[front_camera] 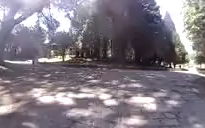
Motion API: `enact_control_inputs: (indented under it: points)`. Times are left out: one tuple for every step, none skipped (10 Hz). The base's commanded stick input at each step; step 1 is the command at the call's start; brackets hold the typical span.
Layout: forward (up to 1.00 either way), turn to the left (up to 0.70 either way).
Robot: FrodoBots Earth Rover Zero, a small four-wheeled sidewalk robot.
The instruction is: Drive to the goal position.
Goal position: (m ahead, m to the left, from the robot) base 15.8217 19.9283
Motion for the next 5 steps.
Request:
enact_control_inputs:
  points:
    - [0.7,0.0]
    - [0.7,0.0]
    - [0.7,0.0]
    - [0.7,0.0]
    - [0.7,0.0]
